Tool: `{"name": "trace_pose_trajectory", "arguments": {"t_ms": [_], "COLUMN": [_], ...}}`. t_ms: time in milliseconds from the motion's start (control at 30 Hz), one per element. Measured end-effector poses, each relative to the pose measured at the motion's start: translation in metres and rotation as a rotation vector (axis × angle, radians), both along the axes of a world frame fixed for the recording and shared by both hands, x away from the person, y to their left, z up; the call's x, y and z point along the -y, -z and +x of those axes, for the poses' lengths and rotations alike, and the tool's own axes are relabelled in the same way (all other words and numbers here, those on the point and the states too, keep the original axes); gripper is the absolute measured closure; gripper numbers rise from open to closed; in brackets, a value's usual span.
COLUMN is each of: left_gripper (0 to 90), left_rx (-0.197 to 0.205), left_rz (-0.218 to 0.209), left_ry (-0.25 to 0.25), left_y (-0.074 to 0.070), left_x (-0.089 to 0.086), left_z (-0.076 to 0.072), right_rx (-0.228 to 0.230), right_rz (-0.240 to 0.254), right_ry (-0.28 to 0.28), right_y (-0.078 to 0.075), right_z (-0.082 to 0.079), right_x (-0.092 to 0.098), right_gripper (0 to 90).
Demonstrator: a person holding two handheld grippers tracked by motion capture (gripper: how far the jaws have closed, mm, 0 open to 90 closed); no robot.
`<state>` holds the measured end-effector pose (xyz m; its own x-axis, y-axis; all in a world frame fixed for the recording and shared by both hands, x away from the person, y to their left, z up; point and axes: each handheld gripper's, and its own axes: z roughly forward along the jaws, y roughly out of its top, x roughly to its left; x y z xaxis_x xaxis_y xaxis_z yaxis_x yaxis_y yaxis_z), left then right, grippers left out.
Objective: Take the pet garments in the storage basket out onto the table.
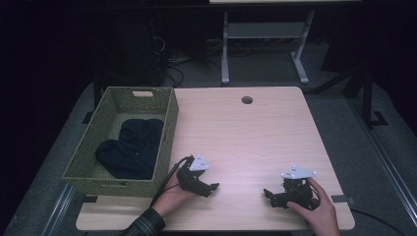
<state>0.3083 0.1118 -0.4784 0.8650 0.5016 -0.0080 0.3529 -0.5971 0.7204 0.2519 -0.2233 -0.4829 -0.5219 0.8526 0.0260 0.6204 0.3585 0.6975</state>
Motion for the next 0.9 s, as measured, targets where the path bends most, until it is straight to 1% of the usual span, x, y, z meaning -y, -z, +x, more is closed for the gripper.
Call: {"name": "trace_pose_trajectory", "arguments": {"t_ms": [400, 533, 733, 833, 900], "left_gripper": [12.8, 12.8, 12.9, 13.0, 13.1], "left_rx": [-0.001, -0.002, -0.012, -0.021, -0.017], "left_rz": [0.001, 0.007, 0.027, 0.013, 0.011], "left_ry": [0.004, 0.005, 0.001, -0.006, -0.008], "left_y": [-0.0003, -0.0008, -0.0032, -0.004, -0.0047], "left_x": [-0.0005, -0.0011, -0.003, -0.0045, -0.0044], "left_z": [0.0005, 0.0021, 0.0039, 0.0047, 0.0044], "right_rx": [-0.004, -0.001, -0.003, -0.005, -0.005], "right_rz": [0.002, 0.001, 0.002, 0.003, 0.004], "right_ry": [-0.012, -0.021, -0.02, -0.019, -0.02], "right_y": [-0.0002, -0.0001, -0.0001, -0.0002, -0.0002], "right_z": [-0.0001, 0.0007, 0.0006, 0.0006, 0.0006], "right_x": [-0.0006, -0.0007, -0.001, -0.0012, -0.0012], "right_gripper": [0.0, 0.0, 0.0, 0.0, 0.0]}}
